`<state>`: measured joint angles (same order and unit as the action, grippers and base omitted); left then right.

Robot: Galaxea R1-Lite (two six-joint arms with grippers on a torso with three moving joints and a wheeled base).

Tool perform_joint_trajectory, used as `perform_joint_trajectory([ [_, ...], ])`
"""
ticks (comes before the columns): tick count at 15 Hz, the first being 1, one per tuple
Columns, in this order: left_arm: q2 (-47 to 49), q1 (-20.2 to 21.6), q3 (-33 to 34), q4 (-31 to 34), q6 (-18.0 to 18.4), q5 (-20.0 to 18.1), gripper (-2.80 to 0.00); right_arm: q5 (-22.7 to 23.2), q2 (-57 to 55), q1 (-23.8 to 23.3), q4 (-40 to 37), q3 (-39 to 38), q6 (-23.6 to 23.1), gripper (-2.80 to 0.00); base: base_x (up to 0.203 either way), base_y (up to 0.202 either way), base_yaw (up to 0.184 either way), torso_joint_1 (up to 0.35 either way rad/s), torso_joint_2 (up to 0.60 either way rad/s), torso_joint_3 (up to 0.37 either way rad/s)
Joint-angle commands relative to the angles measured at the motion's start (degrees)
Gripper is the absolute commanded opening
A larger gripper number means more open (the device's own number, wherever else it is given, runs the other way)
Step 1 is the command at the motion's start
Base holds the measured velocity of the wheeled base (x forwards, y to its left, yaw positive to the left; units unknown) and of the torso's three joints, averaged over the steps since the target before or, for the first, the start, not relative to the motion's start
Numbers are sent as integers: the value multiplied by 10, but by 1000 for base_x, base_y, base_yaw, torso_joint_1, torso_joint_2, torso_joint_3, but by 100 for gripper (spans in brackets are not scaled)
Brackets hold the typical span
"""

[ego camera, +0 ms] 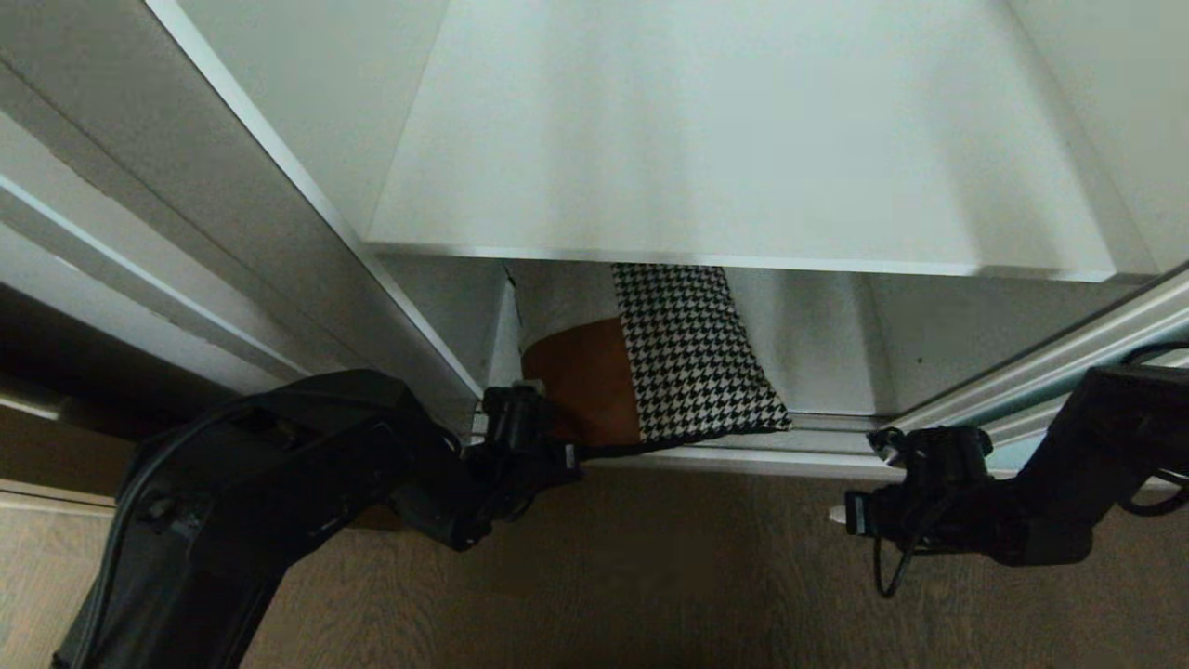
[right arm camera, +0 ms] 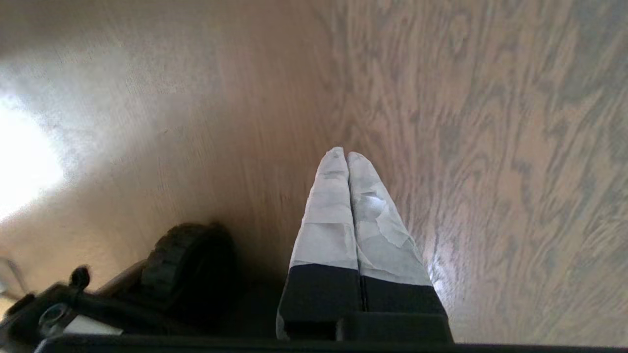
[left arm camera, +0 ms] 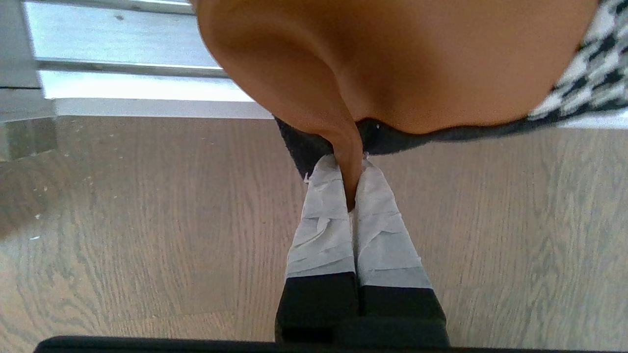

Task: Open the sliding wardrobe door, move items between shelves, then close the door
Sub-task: Place the pillow on the higher shelf

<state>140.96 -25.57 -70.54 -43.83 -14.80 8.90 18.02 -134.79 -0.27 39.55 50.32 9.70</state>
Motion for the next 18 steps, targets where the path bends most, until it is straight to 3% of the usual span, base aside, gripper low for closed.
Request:
perform_joint_trajectory([
  [1, -1, -1, 5, 1, -1, 1, -280, 0, -9, 6, 2, 22, 4, -280, 0, 0, 0, 0, 0, 0],
  [6, -22, -2, -31, 49, -9, 1, -280, -2, -10, 34, 14, 83, 76, -280, 0, 0, 0, 0, 0, 0],
  [10, -30, -2, -23, 70, -29, 2, -280, 0, 0, 43, 16, 132, 138, -280, 0, 0, 0, 0, 0, 0],
  [13, -40, -10, -28, 90, -29, 2, -280, 1, -5, 44, 9, 182, 150, -280, 0, 0, 0, 0, 0, 0],
  [14, -43, -12, -30, 101, -28, 2, -280, 2, -2, 52, 4, 191, 163, 0, 0, 0, 0, 0, 0, 0],
  [18, -43, -12, -27, 105, -27, 2, -280, 3, -21, 59, 17, 205, 168, 0, 0, 0, 0, 0, 0, 0],
])
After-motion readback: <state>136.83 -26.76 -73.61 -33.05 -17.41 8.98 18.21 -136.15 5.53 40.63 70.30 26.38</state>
